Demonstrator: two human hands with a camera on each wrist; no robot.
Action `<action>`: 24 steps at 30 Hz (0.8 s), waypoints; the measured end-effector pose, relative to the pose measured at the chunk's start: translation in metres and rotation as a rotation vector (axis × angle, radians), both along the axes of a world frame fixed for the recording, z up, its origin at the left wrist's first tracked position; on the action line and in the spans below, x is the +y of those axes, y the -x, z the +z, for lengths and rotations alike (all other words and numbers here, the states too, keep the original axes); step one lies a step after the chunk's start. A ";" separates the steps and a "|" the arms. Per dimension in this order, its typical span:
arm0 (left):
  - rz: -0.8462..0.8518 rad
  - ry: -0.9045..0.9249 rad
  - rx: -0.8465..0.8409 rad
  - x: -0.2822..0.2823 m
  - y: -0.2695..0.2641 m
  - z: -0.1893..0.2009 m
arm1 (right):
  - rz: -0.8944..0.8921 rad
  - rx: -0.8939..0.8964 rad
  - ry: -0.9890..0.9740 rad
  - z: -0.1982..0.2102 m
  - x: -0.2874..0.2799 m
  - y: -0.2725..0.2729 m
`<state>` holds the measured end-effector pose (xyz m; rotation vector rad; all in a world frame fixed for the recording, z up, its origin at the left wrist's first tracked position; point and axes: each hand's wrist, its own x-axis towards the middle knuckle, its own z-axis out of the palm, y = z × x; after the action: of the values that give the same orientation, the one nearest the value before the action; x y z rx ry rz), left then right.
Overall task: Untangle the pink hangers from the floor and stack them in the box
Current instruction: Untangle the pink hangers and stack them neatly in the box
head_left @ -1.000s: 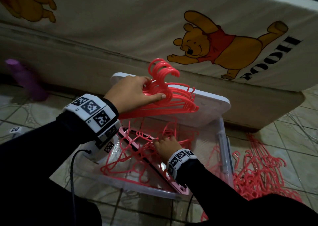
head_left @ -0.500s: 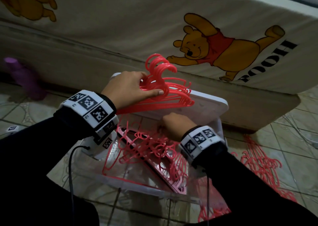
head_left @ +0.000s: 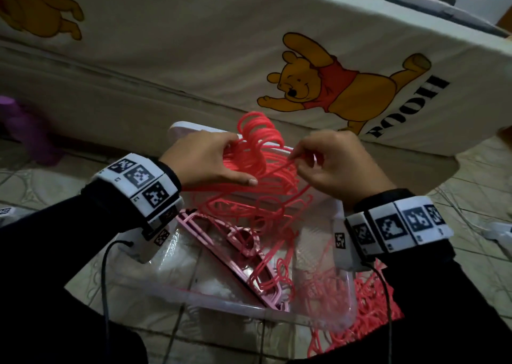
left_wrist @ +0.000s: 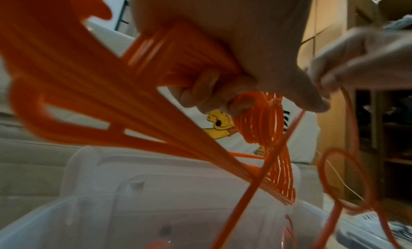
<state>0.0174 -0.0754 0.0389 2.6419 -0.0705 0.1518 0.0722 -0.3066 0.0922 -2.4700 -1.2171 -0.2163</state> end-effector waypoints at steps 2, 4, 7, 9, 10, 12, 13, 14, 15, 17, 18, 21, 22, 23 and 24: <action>-0.039 -0.022 0.020 -0.005 0.000 -0.003 | 0.034 -0.092 -0.030 0.008 -0.002 0.002; -0.070 -0.012 0.024 -0.009 0.000 -0.004 | 0.070 -0.182 -0.047 0.012 0.000 0.005; -0.093 -0.010 0.048 -0.013 -0.001 -0.005 | 0.042 -0.330 -0.020 0.010 0.003 0.004; -0.072 0.002 0.041 -0.012 -0.002 -0.008 | -0.053 -0.393 -0.048 0.006 0.003 0.000; -0.044 0.013 0.037 -0.009 -0.004 -0.010 | -0.104 -0.407 -0.098 0.004 0.003 -0.001; 0.030 0.022 0.019 -0.004 -0.007 -0.012 | -0.177 -0.417 -0.245 -0.001 0.003 -0.002; 0.063 0.029 -0.007 -0.002 -0.009 -0.011 | -0.190 -0.405 -0.317 -0.004 0.003 -0.001; 0.086 0.044 -0.048 0.000 -0.010 -0.010 | -0.181 -0.366 -0.362 -0.007 0.003 -0.001; 0.104 0.067 -0.089 0.001 -0.012 -0.009 | -0.158 -0.297 -0.366 -0.011 0.003 -0.001; 0.143 0.150 -0.133 0.002 -0.014 -0.004 | -0.121 -0.134 -0.268 -0.019 0.003 0.003; 0.168 0.185 -0.147 0.002 -0.014 -0.003 | -0.111 -0.069 -0.205 -0.024 0.004 0.004; 0.231 0.177 -0.203 0.002 -0.013 -0.001 | -0.128 0.042 -0.061 -0.032 0.005 0.001; 0.241 0.167 -0.210 0.002 -0.012 -0.001 | -0.145 0.087 -0.044 -0.034 0.004 -0.002; 0.248 0.160 -0.214 0.001 -0.011 -0.001 | -0.164 0.146 -0.059 -0.035 0.004 -0.006; 0.253 0.154 -0.218 0.001 -0.010 0.000 | -0.184 0.215 -0.106 -0.035 0.002 -0.009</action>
<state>0.0278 -0.0742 0.0387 2.4625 0.1968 0.5089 0.0816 -0.3043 0.0573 -2.4394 -0.8690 -0.0591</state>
